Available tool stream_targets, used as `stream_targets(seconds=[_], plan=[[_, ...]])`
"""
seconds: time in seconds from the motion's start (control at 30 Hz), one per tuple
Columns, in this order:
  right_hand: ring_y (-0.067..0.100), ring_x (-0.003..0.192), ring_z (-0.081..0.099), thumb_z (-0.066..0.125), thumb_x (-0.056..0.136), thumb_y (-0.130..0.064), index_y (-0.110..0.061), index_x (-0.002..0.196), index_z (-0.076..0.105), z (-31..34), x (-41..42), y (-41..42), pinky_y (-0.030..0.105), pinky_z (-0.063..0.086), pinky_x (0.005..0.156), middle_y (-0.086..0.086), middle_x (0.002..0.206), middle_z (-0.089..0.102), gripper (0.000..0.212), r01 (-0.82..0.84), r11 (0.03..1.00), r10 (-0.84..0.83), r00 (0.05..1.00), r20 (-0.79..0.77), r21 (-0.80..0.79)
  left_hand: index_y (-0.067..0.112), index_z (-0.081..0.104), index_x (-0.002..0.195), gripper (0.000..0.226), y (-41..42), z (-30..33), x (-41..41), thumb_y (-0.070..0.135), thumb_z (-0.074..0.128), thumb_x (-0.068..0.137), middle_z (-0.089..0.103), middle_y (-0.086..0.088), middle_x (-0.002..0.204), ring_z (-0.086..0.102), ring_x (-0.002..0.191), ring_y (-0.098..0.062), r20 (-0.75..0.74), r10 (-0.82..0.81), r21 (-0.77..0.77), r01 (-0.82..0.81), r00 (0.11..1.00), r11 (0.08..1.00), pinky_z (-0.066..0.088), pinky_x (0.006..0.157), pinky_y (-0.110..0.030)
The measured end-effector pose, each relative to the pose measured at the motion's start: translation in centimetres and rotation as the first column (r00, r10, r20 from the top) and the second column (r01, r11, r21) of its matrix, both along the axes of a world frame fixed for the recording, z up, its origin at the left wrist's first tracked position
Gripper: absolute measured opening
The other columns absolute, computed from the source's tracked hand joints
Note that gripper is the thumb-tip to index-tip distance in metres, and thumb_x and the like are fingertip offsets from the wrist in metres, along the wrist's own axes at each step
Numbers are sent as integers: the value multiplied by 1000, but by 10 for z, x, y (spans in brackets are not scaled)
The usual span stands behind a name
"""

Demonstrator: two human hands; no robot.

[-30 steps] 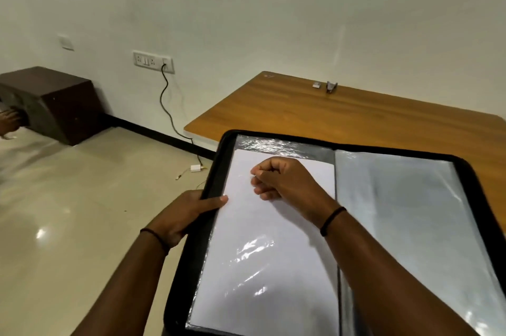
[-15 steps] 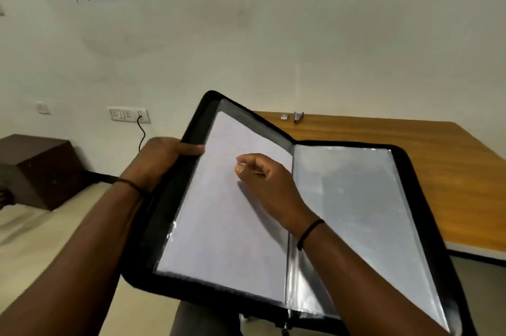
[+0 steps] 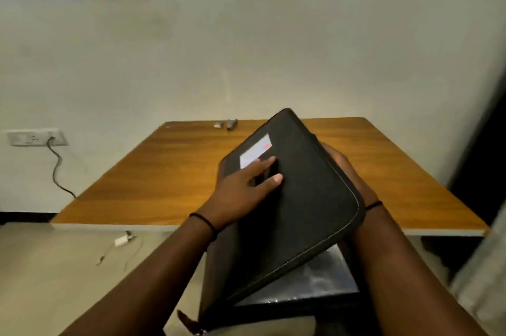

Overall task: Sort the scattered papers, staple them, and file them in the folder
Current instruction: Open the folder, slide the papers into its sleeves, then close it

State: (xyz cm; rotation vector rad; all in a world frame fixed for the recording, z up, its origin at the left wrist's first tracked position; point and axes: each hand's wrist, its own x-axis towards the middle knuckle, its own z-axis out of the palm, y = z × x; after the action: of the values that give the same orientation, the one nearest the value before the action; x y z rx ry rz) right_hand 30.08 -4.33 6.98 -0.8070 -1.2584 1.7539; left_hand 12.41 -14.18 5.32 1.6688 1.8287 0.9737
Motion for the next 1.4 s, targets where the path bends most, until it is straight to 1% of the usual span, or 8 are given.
stream_targets(seconds=[0.1, 0.27, 0.5, 0.7, 0.83, 1.1, 1.23, 1.4], plan=[[13, 47, 63, 49, 101, -20, -7, 66, 69, -19, 32, 11, 18, 49, 46, 9, 65, 64, 43, 145, 985, -134, 983, 123, -89, 62, 22, 145, 65, 21, -32, 6, 81, 35, 84, 10, 15, 165, 3, 153, -28, -278, -30, -160, -16, 960, 987, 3, 121, -59], [22, 79, 72, 66, 92, -37, -6, 94, 74, -64, 37, 22, 35, 59, 75, 7, 87, 75, 32, 137, 983, -180, 852, 492, 124, 59, 15, 148, 60, 39, -54, -3, 75, 26, 91, 1, 13, 166, -6, 152, -31, -554, -94, -265, -69, 828, 962, -4, 119, -61], [21, 66, 61, 76, 80, -47, -9, 73, 65, -76, 11, 44, 33, 47, 57, 4, 70, 64, 40, 42, 852, -482, 454, 749, 522, 61, 10, 147, 60, 66, -57, -26, 76, 23, 91, 1, 13, 166, -7, 152, -31, -629, -140, -284, -58, 765, 957, -4, 119, -60], [27, 111, 54, 64, 88, -51, -17, 117, 63, -79, -1, 54, 35, 48, 86, 10, 122, 58, 45, -98, 747, -624, 236, 745, 657, 59, 11, 148, 57, 106, -58, -40, 72, 22, 94, 1, 12, 166, -7, 152, -31, -633, -198, -297, 1, 748, 955, -3, 119, -61], [24, 148, 22, 47, 96, -57, -27, 150, 35, -79, -27, 36, 40, 22, 120, 4, 161, 26, 63, -401, 685, -534, 293, 793, 609, 51, 14, 152, 53, 147, -62, -41, 60, 23, 101, 7, 14, 165, -2, 153, -30, -628, -186, -239, 40, 755, 970, 0, 120, -60], [27, 152, -7, 16, 98, -65, -46, 154, 7, -87, -59, 97, 54, -5, 121, -7, 166, 1, 60, -473, 770, -412, 145, 900, 429, 21, 67, 121, 26, 196, -58, -62, 29, 55, 99, 64, 0, 126, 55, 125, -18, -413, 26, 115, 24, 910, 993, 44, 97, -29], [30, 152, -6, 15, 98, -65, -47, 154, 6, -89, -75, 128, 57, -3, 120, -6, 166, 1, 59, -448, 786, -427, 106, 898, 426, 27, 55, 137, 43, 172, -62, -92, 43, 56, 97, 46, 0, 149, 42, 137, -17, -510, 43, 14, -42, 859, 999, 41, 107, -34], [29, 152, -2, 15, 98, -65, -48, 153, 9, -88, -89, 164, 56, -2, 120, -7, 166, 4, 58, -436, 794, -426, 96, 899, 423, 39, 47, 142, 51, 125, -77, -132, 47, 59, 93, 49, 7, 147, 50, 121, -7, -161, 70, -13, -73, 985, 997, 44, 98, -27]])
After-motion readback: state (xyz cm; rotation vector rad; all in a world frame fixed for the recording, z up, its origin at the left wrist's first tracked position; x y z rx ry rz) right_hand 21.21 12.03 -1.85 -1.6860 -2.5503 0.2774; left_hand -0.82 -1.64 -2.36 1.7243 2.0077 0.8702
